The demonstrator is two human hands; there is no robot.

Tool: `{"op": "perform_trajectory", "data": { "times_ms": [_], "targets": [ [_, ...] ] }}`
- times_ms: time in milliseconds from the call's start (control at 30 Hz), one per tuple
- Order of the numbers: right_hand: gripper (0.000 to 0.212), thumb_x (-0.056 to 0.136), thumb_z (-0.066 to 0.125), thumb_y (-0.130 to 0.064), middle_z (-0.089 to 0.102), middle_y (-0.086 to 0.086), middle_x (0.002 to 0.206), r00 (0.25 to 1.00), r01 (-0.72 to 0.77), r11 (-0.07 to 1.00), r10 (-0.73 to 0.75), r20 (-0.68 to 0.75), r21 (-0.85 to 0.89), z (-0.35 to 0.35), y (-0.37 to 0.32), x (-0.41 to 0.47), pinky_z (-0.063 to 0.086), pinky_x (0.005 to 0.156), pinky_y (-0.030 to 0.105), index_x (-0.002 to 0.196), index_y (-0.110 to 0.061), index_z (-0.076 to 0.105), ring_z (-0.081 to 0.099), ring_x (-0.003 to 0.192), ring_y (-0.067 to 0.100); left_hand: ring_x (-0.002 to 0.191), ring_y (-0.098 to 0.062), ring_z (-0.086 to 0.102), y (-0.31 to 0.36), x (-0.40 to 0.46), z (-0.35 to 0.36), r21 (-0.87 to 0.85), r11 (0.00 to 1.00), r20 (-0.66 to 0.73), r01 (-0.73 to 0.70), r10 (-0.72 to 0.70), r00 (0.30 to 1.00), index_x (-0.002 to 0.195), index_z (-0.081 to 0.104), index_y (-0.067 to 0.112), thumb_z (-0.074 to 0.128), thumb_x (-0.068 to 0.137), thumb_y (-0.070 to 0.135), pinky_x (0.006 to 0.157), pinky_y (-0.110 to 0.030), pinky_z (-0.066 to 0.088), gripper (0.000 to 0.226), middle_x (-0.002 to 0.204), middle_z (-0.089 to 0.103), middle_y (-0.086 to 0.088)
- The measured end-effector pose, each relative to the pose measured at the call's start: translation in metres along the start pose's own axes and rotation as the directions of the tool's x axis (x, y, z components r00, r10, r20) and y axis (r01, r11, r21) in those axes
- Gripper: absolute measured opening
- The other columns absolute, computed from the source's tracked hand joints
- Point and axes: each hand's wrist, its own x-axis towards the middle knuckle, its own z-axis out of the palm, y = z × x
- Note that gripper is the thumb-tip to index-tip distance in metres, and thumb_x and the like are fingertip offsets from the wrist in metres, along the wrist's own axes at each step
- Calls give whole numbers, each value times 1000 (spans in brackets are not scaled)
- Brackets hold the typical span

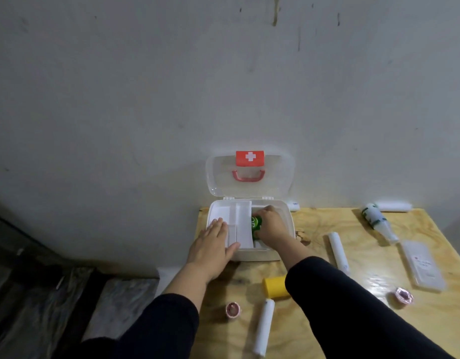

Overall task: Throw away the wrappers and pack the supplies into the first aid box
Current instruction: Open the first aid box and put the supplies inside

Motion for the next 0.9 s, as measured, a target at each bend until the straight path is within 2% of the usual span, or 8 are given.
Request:
{"op": "perform_trajectory", "data": {
  "times_ms": [200,267,400,500,533,633,800,900],
  "targets": [
    [46,83,61,1,52,9,135,999,-27,999,27,-18,-17,-25,-2,-10,41,103,26,126,-17,59,52,123,23,152,-18,11,7,2,-24,87,994,6,-60,60,998,155,16,16,36,99,52,123,-39,11,70,165,13,-2],
    [41,86,59,-3,57,10,132,999,-47,999,47,-10,22,-39,-1,-19,45,95,25,125,-15,59,58,116,23,150,-21,22,16,4,-39,101,988,11,-113,112,994,153,26,17,38,100,47,120,-40,20,62,162,23,-2],
    [34,87,59,-18,67,8,119,998,-64,998,65,-11,26,-67,6,-42,50,90,29,121,-19,61,63,104,23,131,-26,48,44,11,-65,83,966,88,-246,239,967,141,48,23,39,100,37,101,-38,42,44,147,49,-2],
    [36,88,61,-22,65,10,118,987,-161,986,161,2,41,-83,22,-65,53,67,25,123,-19,60,60,93,22,123,-26,55,71,15,-68,29,945,136,-327,320,938,137,52,25,43,98,38,103,-39,46,43,139,57,-4],
    [37,88,61,-23,64,11,120,980,-197,980,197,10,23,-88,29,-75,52,69,23,125,-17,59,59,96,22,121,-25,56,81,15,-66,10,937,151,-349,343,927,136,54,24,45,97,39,103,-40,47,43,137,59,-4],
    [40,88,61,-30,63,10,125,948,-319,947,318,-31,-32,-97,55,-108,45,92,30,126,-18,58,57,115,26,117,-24,59,113,11,-54,-49,910,193,-411,412,890,131,58,20,48,95,40,101,-39,49,42,131,62,-4],
    [44,91,56,-38,60,8,131,866,-499,867,498,-48,2,-107,111,-164,42,99,33,131,-18,54,53,122,25,107,-28,62,163,6,-21,-31,863,291,-504,490,822,119,64,14,50,93,36,90,-36,49,37,120,67,-8],
    [44,93,53,-39,60,10,131,807,-583,811,585,-80,49,-114,147,-189,41,97,31,130,-15,54,53,122,25,107,-26,61,192,7,1,16,850,364,-526,485,795,123,64,16,50,92,42,88,-36,50,42,125,62,-6]
  ]
}}
